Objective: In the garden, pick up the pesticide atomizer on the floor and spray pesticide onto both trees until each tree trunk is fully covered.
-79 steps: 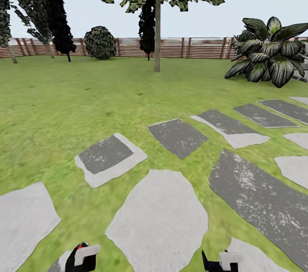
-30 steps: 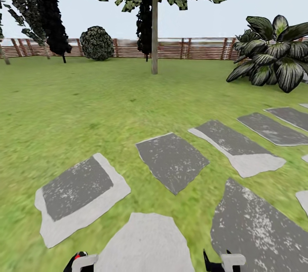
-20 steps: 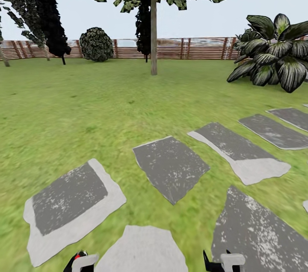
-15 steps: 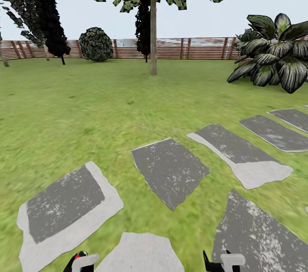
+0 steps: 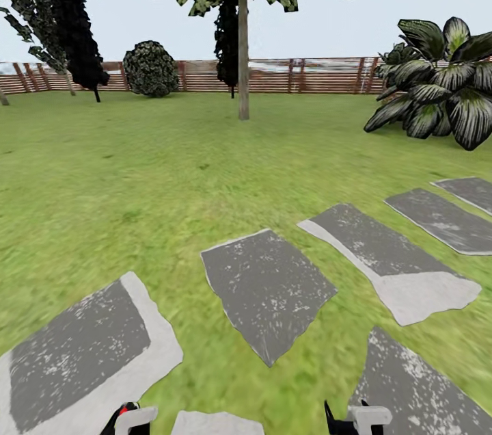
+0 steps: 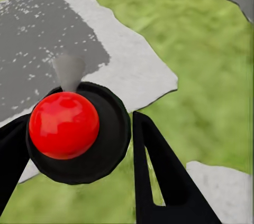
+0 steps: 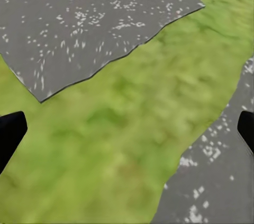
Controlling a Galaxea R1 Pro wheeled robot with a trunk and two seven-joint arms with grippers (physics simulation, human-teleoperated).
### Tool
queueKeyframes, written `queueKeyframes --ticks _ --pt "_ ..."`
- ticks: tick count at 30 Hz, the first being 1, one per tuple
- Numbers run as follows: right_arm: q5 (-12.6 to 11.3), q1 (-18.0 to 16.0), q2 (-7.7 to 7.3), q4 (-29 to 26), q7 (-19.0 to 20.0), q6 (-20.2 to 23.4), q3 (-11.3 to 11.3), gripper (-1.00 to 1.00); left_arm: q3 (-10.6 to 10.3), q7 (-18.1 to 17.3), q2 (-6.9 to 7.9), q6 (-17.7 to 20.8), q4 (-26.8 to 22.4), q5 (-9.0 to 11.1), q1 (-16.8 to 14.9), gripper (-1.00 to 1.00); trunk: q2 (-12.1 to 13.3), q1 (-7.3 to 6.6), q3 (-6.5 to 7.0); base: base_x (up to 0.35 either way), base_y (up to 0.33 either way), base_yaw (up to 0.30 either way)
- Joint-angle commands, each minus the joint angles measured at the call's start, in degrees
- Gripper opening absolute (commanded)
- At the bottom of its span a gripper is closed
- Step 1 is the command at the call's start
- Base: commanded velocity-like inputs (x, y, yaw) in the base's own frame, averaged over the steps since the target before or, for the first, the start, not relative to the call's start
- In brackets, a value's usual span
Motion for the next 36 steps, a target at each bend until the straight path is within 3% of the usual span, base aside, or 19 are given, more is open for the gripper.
queueKeyframes --ticks 1,36 --pt "0.0 0.0 0.0 0.0 0.0 -0.2 0.0 1.0 0.2 0.2 -0.03 -0.2 0.0 -0.4 0.0 -1.0 0.0 0.02 -0.05 0.33 -0.111 0.0" --pt "0.0 0.0 0.0 0.0 0.0 -0.2 0.0 1.0 0.2 0.2 -0.09 -0.2 0.0 -0.5 0.0 -1.0 0.0 0.02 -0.05 0.33 -0.111 0.0"
